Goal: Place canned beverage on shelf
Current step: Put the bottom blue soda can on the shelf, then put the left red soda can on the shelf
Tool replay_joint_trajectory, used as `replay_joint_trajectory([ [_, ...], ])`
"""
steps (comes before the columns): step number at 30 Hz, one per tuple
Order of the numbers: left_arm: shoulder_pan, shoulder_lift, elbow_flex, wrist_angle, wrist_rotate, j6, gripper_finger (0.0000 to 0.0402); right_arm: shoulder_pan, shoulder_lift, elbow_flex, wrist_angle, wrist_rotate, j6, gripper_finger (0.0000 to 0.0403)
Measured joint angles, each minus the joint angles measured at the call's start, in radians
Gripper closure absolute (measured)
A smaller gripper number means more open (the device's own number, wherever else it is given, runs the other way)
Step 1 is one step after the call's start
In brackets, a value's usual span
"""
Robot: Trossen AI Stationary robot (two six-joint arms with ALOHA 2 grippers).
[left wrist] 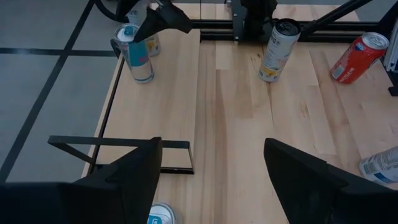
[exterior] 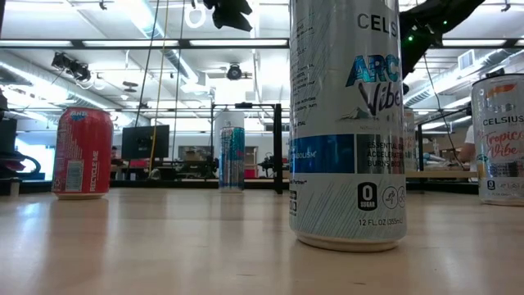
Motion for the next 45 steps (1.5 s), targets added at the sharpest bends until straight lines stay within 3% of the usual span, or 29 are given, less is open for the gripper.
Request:
replay_joint_trajectory([
  [14,-0.002,0.0,0.0,-0.001,0.0,0.0,0.0118,0.0,-0.112,0.0,0.043,-0.052,0.018,0.0098],
  [19,-0.023,0.0,-0.001,-0.039,-0.001,-0.001,0.0118,0.0,-0.165,0.0,0.028,-0.178,0.063,0.0098],
  [26,-0.077,0.0,-0.001,-0.097,0.0,-0.058,0.0118,0.008,-0.252,0.001,-0.027,-0.486,0.071,0.0098],
  [30,-0.1,0.0,-0.007,-0.128,0.0,-0.061,0.0117,0.045,-0.303,0.001,-0.047,-0.567,0.072,0.0098],
  [39,-0.16,-0.002,-0.091,-0.232,-0.003,-0.117,0.0117,0.157,-0.369,0.001,-0.154,-0.575,0.07,0.0098],
  [45,-0.207,-0.005,-0.151,-0.228,-0.072,-0.179,0.0117,0.221,-0.371,0.001,-0.151,-0.575,0.07,0.0098],
])
